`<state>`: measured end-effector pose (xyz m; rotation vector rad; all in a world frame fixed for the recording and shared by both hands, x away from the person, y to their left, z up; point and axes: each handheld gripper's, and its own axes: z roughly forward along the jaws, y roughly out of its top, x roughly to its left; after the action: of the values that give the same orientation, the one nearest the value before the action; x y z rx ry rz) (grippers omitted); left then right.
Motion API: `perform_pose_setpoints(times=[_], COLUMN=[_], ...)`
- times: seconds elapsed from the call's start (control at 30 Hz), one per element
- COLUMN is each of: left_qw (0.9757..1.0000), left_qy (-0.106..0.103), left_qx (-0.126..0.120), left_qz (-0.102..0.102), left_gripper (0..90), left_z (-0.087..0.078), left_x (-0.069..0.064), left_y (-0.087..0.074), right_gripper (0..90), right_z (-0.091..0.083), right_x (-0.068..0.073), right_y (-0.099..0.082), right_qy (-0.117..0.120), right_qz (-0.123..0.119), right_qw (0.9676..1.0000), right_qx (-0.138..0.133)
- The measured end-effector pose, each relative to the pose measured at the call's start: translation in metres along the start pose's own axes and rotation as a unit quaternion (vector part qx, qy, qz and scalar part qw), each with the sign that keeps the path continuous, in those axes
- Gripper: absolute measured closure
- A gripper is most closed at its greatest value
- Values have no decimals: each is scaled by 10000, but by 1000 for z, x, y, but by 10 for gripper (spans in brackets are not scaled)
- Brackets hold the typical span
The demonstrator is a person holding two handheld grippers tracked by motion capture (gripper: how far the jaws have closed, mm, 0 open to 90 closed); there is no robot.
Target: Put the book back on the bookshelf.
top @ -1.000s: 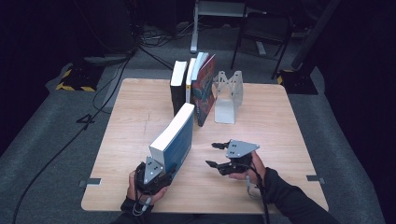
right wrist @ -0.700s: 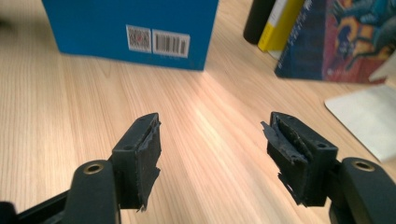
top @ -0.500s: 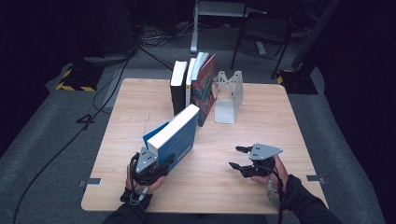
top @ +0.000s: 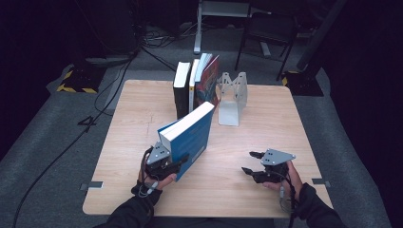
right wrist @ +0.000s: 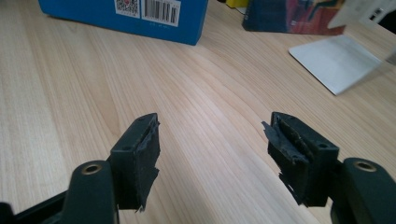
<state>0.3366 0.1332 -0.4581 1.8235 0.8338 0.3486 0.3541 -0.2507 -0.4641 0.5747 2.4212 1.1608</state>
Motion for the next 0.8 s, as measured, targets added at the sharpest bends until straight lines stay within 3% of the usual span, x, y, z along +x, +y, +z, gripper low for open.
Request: perform_pose_setpoints(times=[0.13,0.3,0.33,0.4,0.57,0.8], left_qw=[9996,9967,9967,9939,9873,9827], left_qy=[-269,-755,-755,-1002,-1467,-1703], left_qx=[52,136,136,199,310,419], left_qz=[120,273,273,409,518,603], left_gripper=[592,591,591,591,589,584], left_z=[15,34,34,42,52,49], left_x=[-9,-20,-20,-25,-35,-40], left_y=[6,13,13,17,22,22], right_gripper=[341,337,337,332,323,316], right_z=[-10,-18,-18,-21,-24,-26], right_x=[-4,-7,-7,-8,-11,-14], right_y=[-6,-11,-11,-14,-17,-17], right_qy=[-128,-233,-233,-248,-206,-138], right_qz=[174,232,232,288,330,372], right_qw=[9998,9995,9995,9993,9992,9992], right_qx=[-25,15,15,29,13,-63])
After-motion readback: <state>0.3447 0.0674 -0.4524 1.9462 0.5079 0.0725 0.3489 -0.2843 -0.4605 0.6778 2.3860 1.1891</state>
